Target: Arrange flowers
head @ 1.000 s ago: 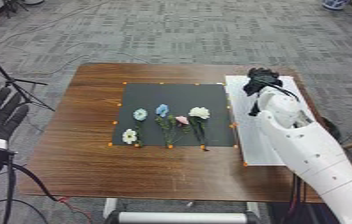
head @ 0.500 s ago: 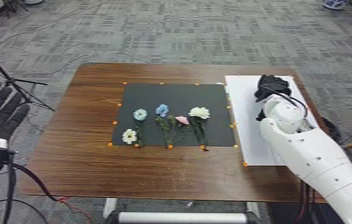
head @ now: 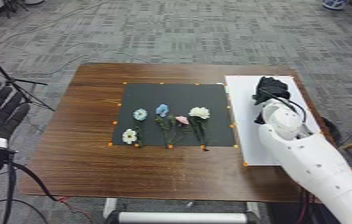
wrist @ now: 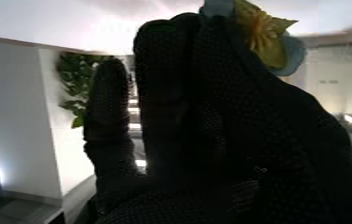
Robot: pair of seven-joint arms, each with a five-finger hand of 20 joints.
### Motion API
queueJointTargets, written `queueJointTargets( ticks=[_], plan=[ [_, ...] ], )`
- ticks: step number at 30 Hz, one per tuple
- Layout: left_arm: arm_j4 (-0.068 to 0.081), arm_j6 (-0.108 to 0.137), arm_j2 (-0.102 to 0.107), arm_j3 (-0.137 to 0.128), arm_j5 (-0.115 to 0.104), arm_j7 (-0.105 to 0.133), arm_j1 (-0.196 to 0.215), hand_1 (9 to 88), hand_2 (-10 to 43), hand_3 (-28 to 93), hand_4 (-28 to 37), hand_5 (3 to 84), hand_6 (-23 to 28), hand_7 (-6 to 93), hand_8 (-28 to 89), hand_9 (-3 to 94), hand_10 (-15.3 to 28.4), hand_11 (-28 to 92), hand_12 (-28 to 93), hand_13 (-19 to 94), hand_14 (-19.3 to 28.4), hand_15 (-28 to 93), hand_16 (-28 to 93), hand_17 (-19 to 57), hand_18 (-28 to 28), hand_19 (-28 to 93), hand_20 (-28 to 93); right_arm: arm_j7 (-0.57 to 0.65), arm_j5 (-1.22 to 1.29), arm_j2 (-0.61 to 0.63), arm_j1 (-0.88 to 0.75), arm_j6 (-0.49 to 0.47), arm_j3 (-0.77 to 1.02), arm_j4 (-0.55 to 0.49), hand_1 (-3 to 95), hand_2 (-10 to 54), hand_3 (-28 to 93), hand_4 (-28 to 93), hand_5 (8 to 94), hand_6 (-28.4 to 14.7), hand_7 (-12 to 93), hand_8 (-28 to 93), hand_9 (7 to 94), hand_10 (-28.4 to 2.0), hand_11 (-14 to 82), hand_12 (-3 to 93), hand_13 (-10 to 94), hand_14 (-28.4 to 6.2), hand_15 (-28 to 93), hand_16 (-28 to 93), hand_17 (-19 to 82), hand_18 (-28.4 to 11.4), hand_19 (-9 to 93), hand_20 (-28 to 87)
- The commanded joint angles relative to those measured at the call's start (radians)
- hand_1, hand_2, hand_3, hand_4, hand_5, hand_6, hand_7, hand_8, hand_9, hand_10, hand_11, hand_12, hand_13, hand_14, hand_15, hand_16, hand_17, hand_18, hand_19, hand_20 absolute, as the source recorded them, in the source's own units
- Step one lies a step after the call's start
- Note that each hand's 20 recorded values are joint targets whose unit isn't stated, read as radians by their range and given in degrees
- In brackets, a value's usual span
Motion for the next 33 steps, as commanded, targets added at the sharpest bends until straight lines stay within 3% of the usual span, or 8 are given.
queueJointTargets(
  ticks=[1, 9, 13, 14, 19, 23, 27, 33],
  plan=[
    [-0.008, -0.01, -0.007, -0.014, 0.0, 0.002, 0.014, 24.2, 17.1, 70, -28.3, 36.7, 6.9, 5.2, -6, 32.2, 10.8, 9, 10, 21, 11.7, 16, -4, -3.2, 9.9, 17, 10, -0.018, 0.003, 0.088, -0.177, 0.087, 0.059, -0.27, 65.5, -9.5, 69, -28, 74.9, 1.0, 30, 2, 85.5, -6.7, 15.0, 46.2, 69, -4.8, 44, 44, 30, -22.0, 77, 34],
    [-0.005, -0.011, -0.001, -0.007, -0.001, 0.004, 0.001, 24.2, 17.1, 70, -28.3, 36.7, 6.8, 5.2, -6, 32.2, 10.8, 9, 10, 21, 11.7, 16, -4, -3.3, 10.0, 17, 10, -0.066, 0.009, 0.115, -0.305, 0.077, 0.044, -0.449, 64.8, -9.5, 70, -28, 75.2, 0.8, 29, 3, 85.6, -6.8, 15.6, 46.5, 69, -5.1, 45, 43, 31, -22.3, 76, 34],
    [-0.004, -0.006, -0.004, -0.01, 0.004, -0.011, -0.003, 24.2, 17.1, 70, -28.3, 36.7, 6.8, 5.3, -6, 32.2, 10.9, 9, 10, 21, 11.7, 16, -4, -3.4, 10.0, 18, 10, -0.081, 0.013, 0.09, -0.311, 0.101, 0.005, -0.441, 64.7, -9.5, 69, -28, 75.2, 0.8, 29, 3, 85.8, -6.8, 16.2, 46.7, 69, -5.0, 46, 43, 31, -22.4, 77, 34],
    [-0.003, -0.006, -0.002, -0.009, 0.001, -0.005, -0.002, 24.2, 17.1, 70, -28.3, 36.7, 6.8, 5.3, -6, 32.2, 10.8, 9, 10, 21, 11.7, 16, -4, -3.4, 10.0, 18, 10, -0.083, 0.013, 0.079, -0.304, 0.091, -0.006, -0.435, 64.7, -9.5, 69, -28, 75.3, 0.8, 29, 3, 85.9, -6.7, 16.3, 46.7, 69, -5.1, 46, 43, 31, -22.6, 77, 34],
    [0.009, -0.004, 0.005, 0.013, 0.007, -0.018, -0.03, 24.1, 17.1, 70, -28.3, 36.6, 6.8, 5.2, -6, 32.1, 10.9, 9, 10, 22, 11.6, 16, -4, -3.3, 9.9, 17, 10, -0.086, 0.001, 0.06, -0.332, 0.089, -0.021, -0.447, 64.6, -9.5, 69, -28, 75.3, 1.0, 29, 3, 85.9, -6.7, 16.6, 46.6, 69, -5.0, 47, 43, 31, -22.6, 77, 34],
    [0.014, -0.004, 0.007, 0.015, -0.003, -0.004, -0.035, 24.1, 17.0, 70, -28.3, 36.6, 6.8, 5.2, -6, 32.1, 10.9, 9, 10, 22, 11.5, 16, -4, -3.2, 9.9, 17, 10, -0.092, -0.003, 0.051, -0.34, 0.09, -0.03, -0.456, 64.3, -9.5, 69, -28, 75.2, 1.1, 29, 3, 85.8, -6.7, 16.8, 46.7, 69, -4.9, 47, 43, 31, -22.6, 77, 33],
    [0.015, -0.012, 0.009, 0.015, -0.014, -0.007, -0.037, 23.7, 16.2, 71, -28.3, 36.6, 6.9, 5.1, -6, 32.0, 11.1, 9, 10, 21, 11.6, 16, -4, -3.2, 9.9, 17, 10, -0.099, -0.011, 0.045, -0.341, 0.105, -0.046, -0.446, 64.7, -9.5, 68, -28, 75.2, 1.1, 29, 3, 85.8, -6.7, 16.8, 46.6, 69, -4.7, 47, 43, 31, -22.6, 77, 33],
    [0.018, -0.011, 0.011, 0.014, -0.012, -0.01, -0.042, 24.2, 17.0, 73, -27.8, 36.7, 6.9, 5.0, -6, 32.0, 11.1, 9, 10, 22, 11.6, 16, -4, -3.2, 9.9, 17, 10, -0.115, -0.035, 0.05, -0.369, 0.091, -0.04, -0.45, 64.5, -9.5, 67, -28, 73.4, 0.9, 28, 1, 84.6, -6.9, 13.5, 43.1, 68, -4.0, 45, 40, 31, -22.3, 76, 33]
  ],
)
